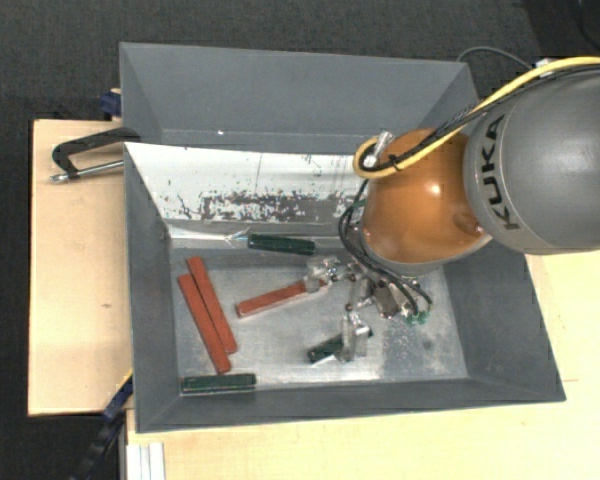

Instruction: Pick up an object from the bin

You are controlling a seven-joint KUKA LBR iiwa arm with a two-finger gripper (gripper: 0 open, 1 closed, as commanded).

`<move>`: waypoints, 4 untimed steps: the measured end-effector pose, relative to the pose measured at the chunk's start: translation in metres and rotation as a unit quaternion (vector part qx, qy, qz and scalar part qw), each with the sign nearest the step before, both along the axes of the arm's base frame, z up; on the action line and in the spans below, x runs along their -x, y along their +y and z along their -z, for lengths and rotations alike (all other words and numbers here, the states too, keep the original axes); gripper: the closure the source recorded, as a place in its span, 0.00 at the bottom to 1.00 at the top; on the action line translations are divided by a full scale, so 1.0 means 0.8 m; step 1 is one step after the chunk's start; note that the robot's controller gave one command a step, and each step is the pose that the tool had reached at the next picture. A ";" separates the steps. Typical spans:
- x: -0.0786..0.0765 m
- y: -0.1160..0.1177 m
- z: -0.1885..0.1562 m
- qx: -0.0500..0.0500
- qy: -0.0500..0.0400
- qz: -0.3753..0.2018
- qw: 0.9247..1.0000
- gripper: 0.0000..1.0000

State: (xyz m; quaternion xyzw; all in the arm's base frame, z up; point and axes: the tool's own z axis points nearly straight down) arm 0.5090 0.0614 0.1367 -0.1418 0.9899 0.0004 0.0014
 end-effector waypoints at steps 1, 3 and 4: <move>0.010 -0.046 0.050 -0.001 0.000 -0.052 0.999 0.00; -0.028 0.033 0.082 -0.001 -0.001 -0.119 0.993 1.00; -0.084 0.094 -0.154 -0.001 -0.007 -0.102 0.995 1.00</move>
Offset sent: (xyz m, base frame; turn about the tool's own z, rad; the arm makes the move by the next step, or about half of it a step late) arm 0.0207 0.0243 -0.0667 -0.2388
